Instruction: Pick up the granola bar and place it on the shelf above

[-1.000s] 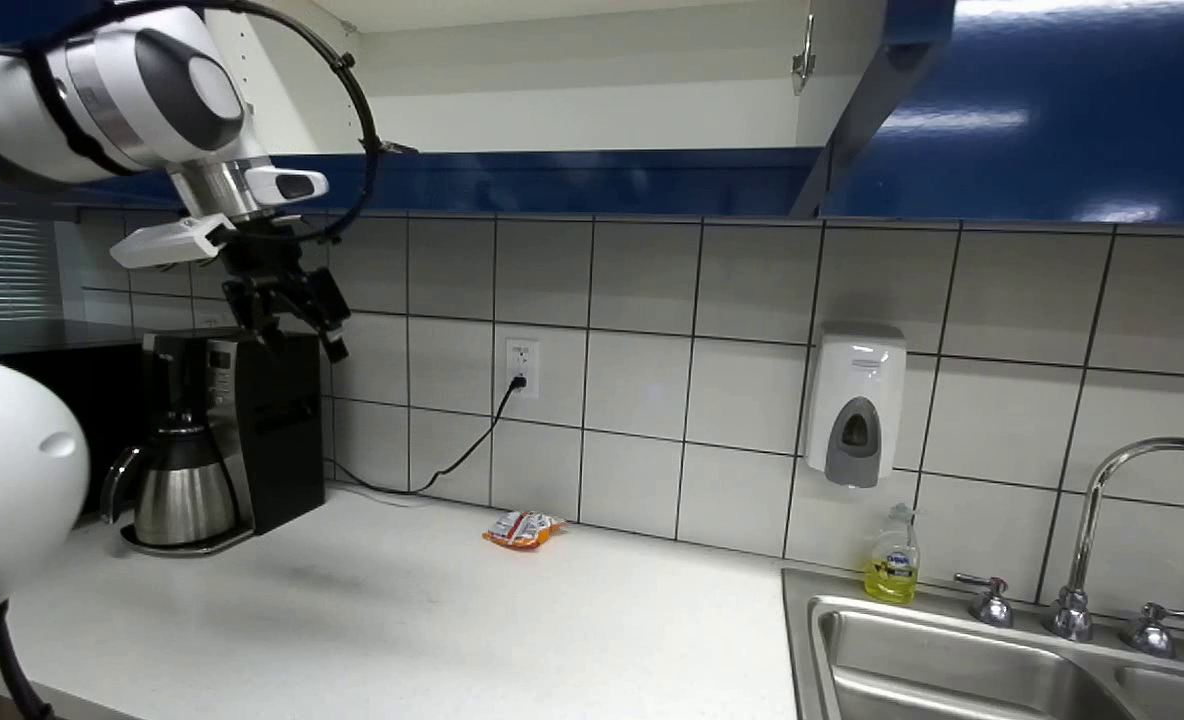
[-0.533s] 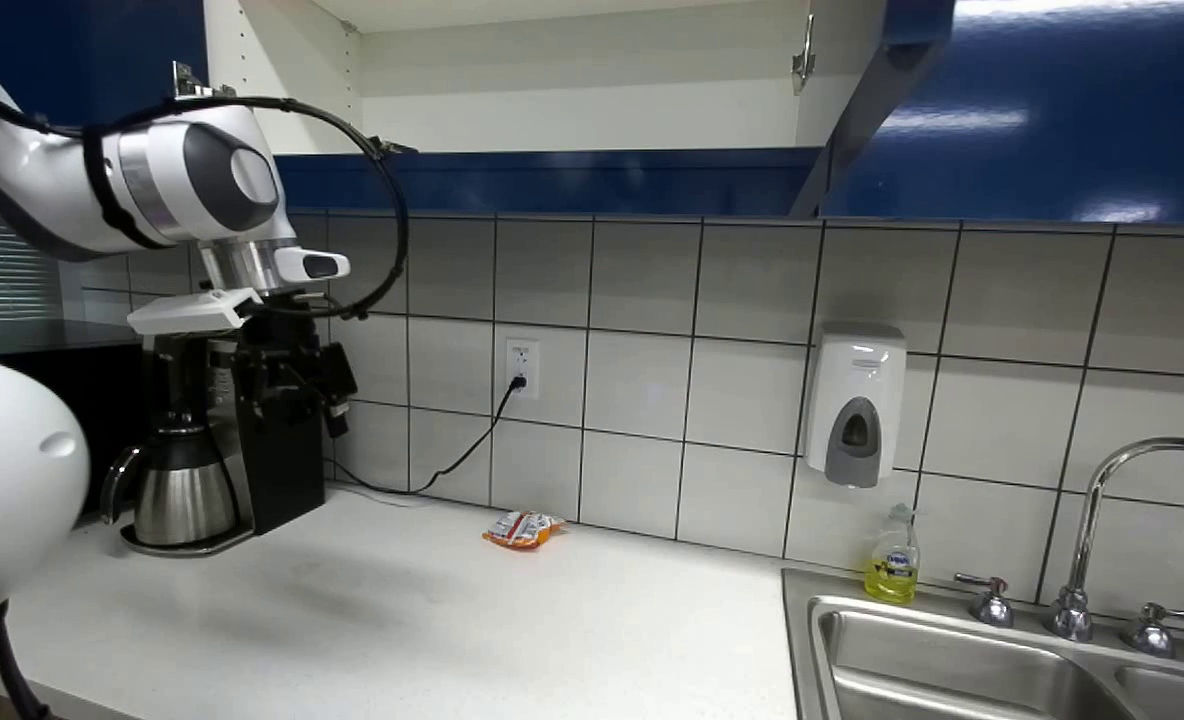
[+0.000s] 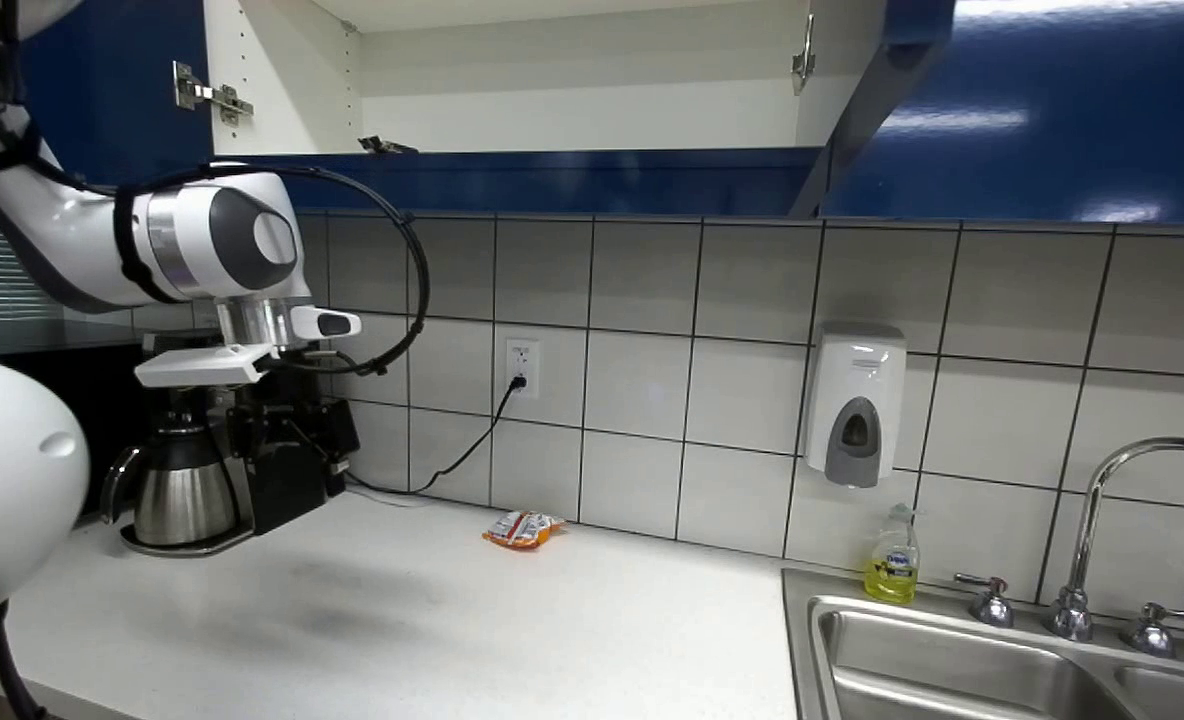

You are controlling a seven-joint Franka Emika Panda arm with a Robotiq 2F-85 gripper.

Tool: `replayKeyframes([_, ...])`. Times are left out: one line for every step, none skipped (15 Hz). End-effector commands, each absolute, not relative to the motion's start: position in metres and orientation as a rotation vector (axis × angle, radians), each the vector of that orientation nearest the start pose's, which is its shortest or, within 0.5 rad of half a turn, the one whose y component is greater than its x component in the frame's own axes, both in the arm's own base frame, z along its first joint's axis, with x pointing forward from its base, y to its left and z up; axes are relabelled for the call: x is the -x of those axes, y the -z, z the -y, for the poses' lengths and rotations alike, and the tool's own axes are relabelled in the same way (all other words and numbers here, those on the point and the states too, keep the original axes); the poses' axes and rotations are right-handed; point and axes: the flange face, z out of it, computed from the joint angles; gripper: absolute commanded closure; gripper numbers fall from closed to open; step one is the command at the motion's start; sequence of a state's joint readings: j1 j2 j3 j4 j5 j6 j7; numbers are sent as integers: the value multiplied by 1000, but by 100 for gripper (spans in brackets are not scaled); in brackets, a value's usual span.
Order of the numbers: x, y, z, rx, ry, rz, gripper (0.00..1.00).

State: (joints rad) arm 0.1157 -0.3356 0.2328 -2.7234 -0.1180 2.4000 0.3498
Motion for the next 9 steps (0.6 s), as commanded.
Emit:
replayKeyframes([-366,-312,-123,3284,52,236,0])
replayKeyframes([-367,-308,-122,3284,38,240,0])
replayKeyframes([-365,-314,-125,3285,38,183,0])
replayKeyframes([-365,-311,-125,3285,26,190,0])
replayKeyframes([-365,-309,-125,3285,19,193,0])
replayKeyframes([-365,-308,-125,3284,16,195,0])
replayKeyframes([-365,-307,-125,3284,16,195,0])
replayKeyframes([-365,-307,-125,3284,17,196,0])
replayKeyframes([-365,-307,-125,3283,17,196,0])
